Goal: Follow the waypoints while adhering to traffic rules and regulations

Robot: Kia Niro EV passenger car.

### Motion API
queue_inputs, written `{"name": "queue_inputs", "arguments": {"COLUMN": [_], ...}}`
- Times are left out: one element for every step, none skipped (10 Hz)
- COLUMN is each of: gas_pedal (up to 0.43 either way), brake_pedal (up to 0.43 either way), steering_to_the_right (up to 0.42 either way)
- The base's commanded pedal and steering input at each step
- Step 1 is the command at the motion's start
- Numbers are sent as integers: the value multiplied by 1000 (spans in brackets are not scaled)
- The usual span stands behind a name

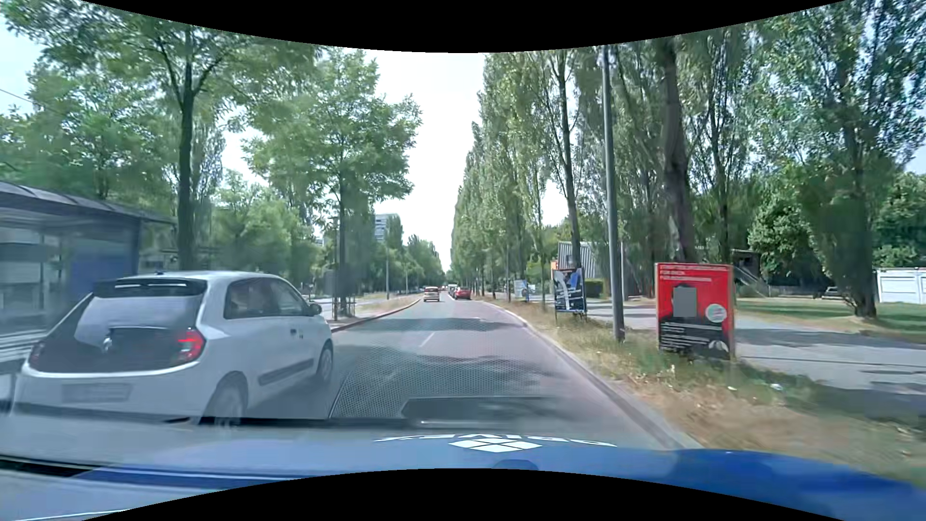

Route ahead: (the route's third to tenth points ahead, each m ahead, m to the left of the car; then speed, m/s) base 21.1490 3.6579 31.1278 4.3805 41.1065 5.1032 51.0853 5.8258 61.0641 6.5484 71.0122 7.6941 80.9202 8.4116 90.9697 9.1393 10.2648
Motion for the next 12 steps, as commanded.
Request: {"name": "queue_inputs", "arguments": {"gas_pedal": [177,177,177,177,177,177,177,177,177,177,177,177], "brake_pedal": [0,0,0,0,0,0,0,0,0,0,0,0], "steering_to_the_right": [-24,-25,-25,-26,-29,-30,-29,-30,-30,-30,-29,-29]}}
